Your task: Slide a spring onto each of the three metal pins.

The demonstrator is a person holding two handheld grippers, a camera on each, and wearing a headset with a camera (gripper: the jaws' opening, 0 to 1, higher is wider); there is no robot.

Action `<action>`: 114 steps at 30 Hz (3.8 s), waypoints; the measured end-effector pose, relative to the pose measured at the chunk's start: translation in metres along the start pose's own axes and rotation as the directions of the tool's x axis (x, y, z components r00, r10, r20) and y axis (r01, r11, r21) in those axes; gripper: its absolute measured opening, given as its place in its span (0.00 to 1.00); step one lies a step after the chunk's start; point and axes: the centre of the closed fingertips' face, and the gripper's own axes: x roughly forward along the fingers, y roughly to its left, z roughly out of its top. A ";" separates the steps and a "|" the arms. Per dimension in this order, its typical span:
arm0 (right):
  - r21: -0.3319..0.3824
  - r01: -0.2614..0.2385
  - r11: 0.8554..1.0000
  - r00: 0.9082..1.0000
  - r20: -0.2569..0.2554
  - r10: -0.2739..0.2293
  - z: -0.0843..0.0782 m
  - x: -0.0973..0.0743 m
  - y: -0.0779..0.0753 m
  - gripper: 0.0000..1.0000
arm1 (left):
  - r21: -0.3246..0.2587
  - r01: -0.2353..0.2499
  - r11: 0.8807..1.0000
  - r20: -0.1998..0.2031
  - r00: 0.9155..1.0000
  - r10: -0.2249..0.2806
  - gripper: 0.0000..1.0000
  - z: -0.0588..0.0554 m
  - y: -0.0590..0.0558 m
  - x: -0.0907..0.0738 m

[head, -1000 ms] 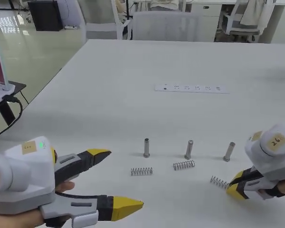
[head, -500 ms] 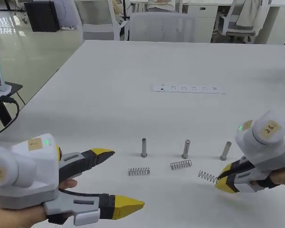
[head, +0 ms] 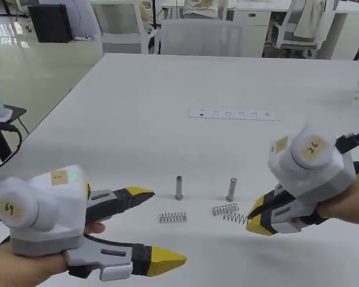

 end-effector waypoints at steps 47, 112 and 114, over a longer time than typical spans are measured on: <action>-0.271 -0.182 0.945 0.981 0.016 0.193 0.053 -0.001 0.061 0.08 | 0.119 0.175 0.977 -0.019 0.985 -0.174 0.10 0.001 -0.030 0.016; -0.248 -0.237 0.939 0.962 0.076 0.262 0.085 -0.006 0.079 0.09 | 0.224 0.194 0.955 -0.065 0.981 -0.183 0.02 -0.001 -0.039 0.021; -0.247 -0.238 0.939 0.962 0.072 0.263 0.085 -0.005 0.080 0.09 | 0.225 0.194 0.955 -0.069 0.981 -0.183 0.02 -0.001 -0.039 0.021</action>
